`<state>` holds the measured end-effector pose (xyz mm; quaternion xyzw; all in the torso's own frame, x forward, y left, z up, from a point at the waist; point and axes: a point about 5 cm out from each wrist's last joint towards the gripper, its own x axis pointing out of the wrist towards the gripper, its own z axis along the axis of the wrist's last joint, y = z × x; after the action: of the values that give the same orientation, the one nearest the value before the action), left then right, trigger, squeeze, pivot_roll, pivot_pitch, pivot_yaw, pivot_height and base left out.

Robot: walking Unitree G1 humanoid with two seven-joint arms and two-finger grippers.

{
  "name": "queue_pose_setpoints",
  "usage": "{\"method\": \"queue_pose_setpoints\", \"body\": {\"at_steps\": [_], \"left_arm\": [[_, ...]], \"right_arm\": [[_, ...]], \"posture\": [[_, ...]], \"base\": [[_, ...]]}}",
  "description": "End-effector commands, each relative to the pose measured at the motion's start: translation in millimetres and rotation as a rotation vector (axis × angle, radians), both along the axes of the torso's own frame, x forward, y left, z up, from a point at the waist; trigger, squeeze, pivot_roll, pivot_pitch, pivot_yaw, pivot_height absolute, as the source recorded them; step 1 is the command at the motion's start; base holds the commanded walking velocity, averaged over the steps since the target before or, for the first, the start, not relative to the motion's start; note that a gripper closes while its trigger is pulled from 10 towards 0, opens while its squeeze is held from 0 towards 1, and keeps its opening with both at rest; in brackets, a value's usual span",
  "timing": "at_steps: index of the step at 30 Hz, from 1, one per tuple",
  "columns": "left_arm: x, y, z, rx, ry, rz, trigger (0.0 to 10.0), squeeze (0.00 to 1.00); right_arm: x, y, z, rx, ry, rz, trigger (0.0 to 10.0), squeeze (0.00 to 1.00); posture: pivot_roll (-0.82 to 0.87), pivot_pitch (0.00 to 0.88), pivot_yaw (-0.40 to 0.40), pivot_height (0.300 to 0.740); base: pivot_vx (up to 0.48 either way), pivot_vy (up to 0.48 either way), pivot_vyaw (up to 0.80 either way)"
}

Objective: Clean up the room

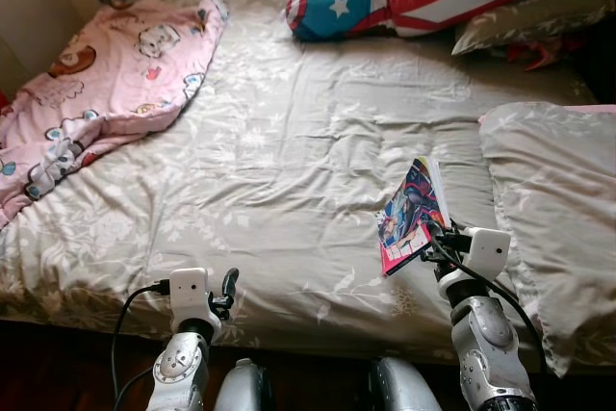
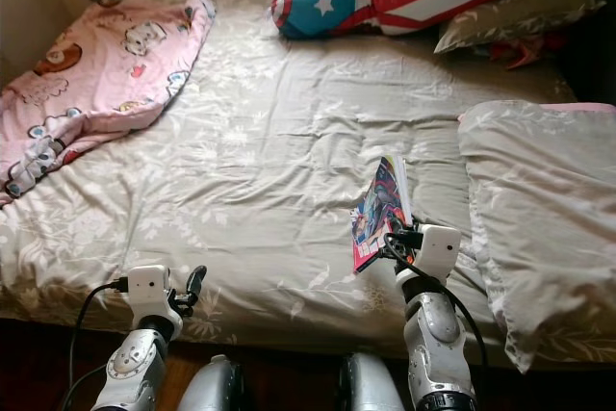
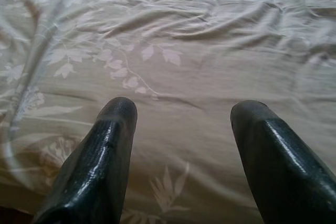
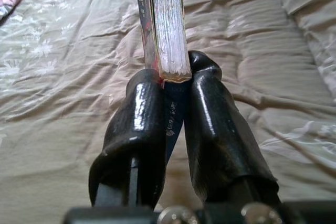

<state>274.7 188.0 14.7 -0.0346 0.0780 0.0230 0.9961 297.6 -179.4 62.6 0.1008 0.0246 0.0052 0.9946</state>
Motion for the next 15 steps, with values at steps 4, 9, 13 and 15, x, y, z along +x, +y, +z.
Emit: {"method": "queue_pose_setpoints", "body": {"at_steps": [4, 9, 13, 15], "left_arm": [[-3.8, 4.5, -3.6, 0.014, 0.025, 0.002, 10.0, 0.0], [-3.8, 3.4, -3.2, 0.011, 0.021, -0.003, 10.0, 0.0], [-4.3, 3.1, -2.8, 0.012, 0.017, -0.004, 10.0, 0.0], [-4.6, 3.3, -2.6, 0.013, 0.015, -0.004, 10.0, 0.0]], "right_arm": [[5.5, 6.4, 6.5, 0.016, -0.041, 0.032, 10.0, 0.0], [11.6, 5.9, 6.9, 0.107, -0.033, 0.029, 10.0, 0.0], [22.5, 3.7, 4.7, 0.278, -0.003, 0.028, 10.0, 0.0], [25.5, 2.8, 3.9, 0.319, 0.007, 0.027, 10.0, 0.0]], "posture": [[-0.13, 0.185, 0.065, 0.652], [-0.13, 0.188, 0.066, 0.652], [-0.11, 0.191, 0.068, 0.652], [-0.1, 0.196, 0.068, 0.652]], "base": [[0.184, 0.0, 0.0], [0.0, 0.0, 0.0], [0.0, 0.0, 0.0], [0.0, 0.0, 0.0]]}}
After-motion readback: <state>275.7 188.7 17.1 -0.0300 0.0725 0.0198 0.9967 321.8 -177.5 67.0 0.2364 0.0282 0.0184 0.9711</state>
